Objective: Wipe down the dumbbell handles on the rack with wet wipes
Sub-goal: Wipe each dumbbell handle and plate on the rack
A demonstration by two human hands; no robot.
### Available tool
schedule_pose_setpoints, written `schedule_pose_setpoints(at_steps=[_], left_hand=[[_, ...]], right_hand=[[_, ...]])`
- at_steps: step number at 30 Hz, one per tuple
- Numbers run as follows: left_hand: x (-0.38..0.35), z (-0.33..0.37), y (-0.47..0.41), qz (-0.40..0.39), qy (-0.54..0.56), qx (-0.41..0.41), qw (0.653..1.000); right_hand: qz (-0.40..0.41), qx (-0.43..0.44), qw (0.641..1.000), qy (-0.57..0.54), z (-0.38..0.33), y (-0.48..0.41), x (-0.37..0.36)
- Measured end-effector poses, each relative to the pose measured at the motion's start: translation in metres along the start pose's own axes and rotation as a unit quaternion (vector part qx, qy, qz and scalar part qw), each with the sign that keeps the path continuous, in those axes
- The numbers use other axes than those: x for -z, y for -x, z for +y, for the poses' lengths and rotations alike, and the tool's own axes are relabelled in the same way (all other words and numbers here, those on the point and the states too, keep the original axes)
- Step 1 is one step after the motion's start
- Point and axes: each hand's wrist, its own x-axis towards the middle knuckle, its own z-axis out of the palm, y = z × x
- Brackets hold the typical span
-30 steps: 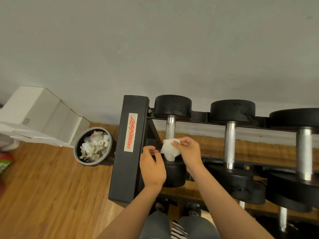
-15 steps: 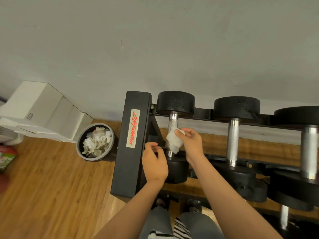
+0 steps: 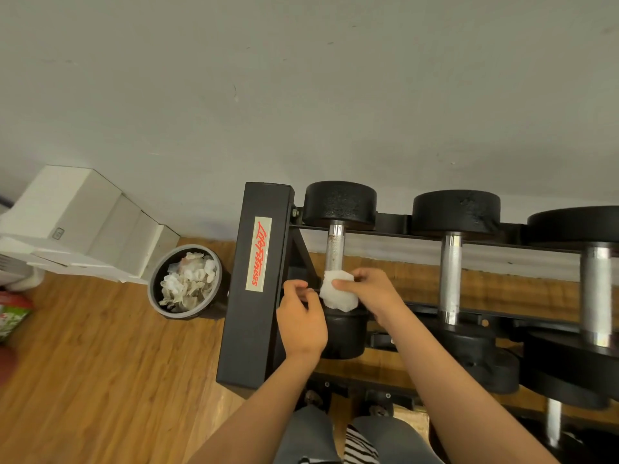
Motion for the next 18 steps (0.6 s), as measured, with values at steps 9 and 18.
schedule_pose_setpoints(at_steps=[9, 18], left_hand=[[0.000, 0.000, 0.000, 0.008, -0.014, -0.012, 1.000], [-0.001, -0.001, 0.000, 0.008, -0.008, -0.011, 1.000]], right_hand=[[-0.010, 0.030, 0.981, 0.193, 0.011, 0.005, -0.007], [0.028, 0.040, 0.990, 0.135, 0.013, 0.011, -0.008]])
